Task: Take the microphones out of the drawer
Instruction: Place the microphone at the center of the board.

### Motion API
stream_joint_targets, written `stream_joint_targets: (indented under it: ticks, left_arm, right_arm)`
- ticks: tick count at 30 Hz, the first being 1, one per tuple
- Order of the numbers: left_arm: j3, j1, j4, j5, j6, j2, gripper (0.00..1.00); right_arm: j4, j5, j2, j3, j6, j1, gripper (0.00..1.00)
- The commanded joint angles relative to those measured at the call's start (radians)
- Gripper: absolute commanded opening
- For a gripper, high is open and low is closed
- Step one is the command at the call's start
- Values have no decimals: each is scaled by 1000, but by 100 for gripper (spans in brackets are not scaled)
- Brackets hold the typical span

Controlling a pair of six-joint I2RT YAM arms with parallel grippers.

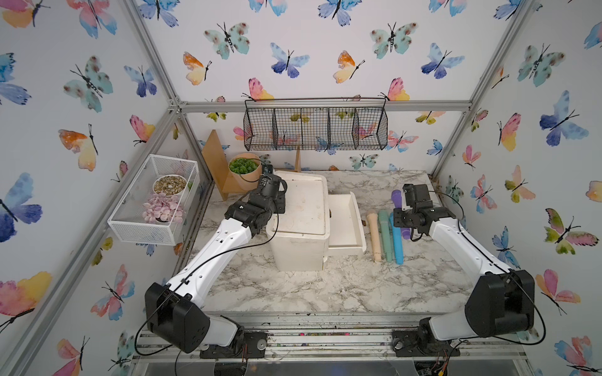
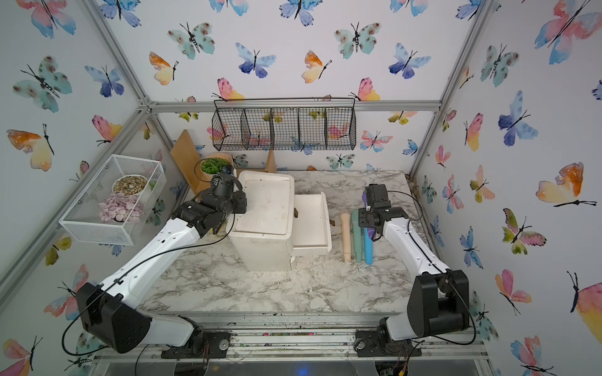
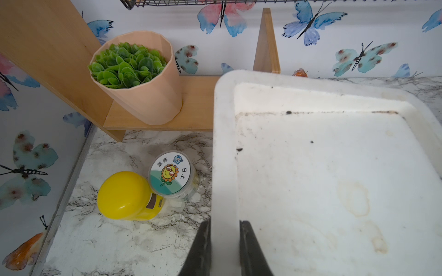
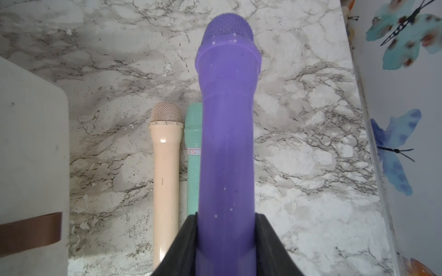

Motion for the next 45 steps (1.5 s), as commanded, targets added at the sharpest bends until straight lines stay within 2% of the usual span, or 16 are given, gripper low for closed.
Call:
stream_joint_targets:
  ticks: [1,11,17,34,45]
  left_arm:
    - [-23,4,-34,-25,46,10,0]
    - [-13,5,-36,-26,51,21,0]
    - [-9,5,-36,-26,53,26,0]
    - [-14,5,-36,-32,54,29,0]
    - [-27,5,-33,-34,54,27,0]
  right_arm:
    - [50,-25,25,-43,23,-43,11]
    - [110,-56,69,-120,28,-133,11]
    - [151,-128,104,-162,25,-202,11]
    - [163,-106,238,-188,45,-210,12]
    - [170,-125,270,-201,54,-211,19]
